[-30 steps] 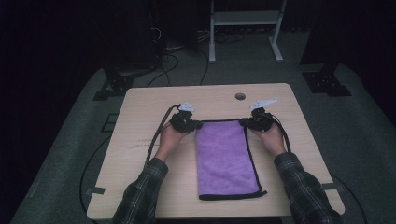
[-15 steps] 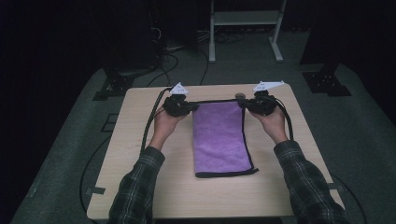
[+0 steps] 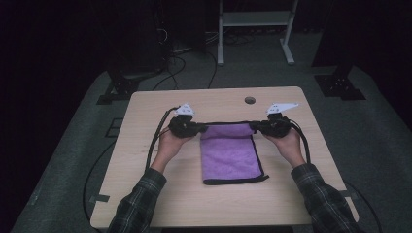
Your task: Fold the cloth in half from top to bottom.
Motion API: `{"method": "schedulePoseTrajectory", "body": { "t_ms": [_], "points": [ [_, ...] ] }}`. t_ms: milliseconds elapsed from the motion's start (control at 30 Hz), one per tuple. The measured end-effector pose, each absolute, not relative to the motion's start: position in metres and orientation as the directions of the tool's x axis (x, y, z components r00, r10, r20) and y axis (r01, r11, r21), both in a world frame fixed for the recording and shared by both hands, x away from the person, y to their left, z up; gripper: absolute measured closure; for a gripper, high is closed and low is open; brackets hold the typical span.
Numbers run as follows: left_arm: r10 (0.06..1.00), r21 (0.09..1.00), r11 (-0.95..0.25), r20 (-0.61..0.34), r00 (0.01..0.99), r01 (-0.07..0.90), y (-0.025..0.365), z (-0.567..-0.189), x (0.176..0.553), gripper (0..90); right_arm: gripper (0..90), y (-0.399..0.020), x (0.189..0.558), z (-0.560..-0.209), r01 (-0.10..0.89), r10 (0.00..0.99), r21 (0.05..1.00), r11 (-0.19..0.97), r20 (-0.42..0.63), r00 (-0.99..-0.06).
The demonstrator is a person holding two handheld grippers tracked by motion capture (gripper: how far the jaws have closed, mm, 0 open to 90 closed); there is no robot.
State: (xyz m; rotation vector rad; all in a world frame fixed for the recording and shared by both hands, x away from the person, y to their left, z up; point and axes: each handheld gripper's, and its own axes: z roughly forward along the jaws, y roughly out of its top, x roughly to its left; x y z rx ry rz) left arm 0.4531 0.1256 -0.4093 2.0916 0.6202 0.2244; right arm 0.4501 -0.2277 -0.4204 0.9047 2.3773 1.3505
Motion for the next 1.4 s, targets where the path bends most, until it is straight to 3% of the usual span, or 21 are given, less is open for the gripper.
{"method": "schedulePoseTrajectory", "body": {
  "t_ms": [900,1400],
  "points": [
    [0.431,0.784,-0.486,-0.169,0.887,0.386,0.134,-0.430,0.373,81.6,82.1,-0.230,0.360,-0.428,0.347,0.527,0.819,0.458,0.064,-0.847],
    [0.417,0.711,-0.551,-0.217,0.882,0.436,0.128,-0.457,0.359,78.8,76.9,-0.227,0.348,-0.453,0.399,0.503,0.743,0.537,0.097,-0.859]
  ]
}}
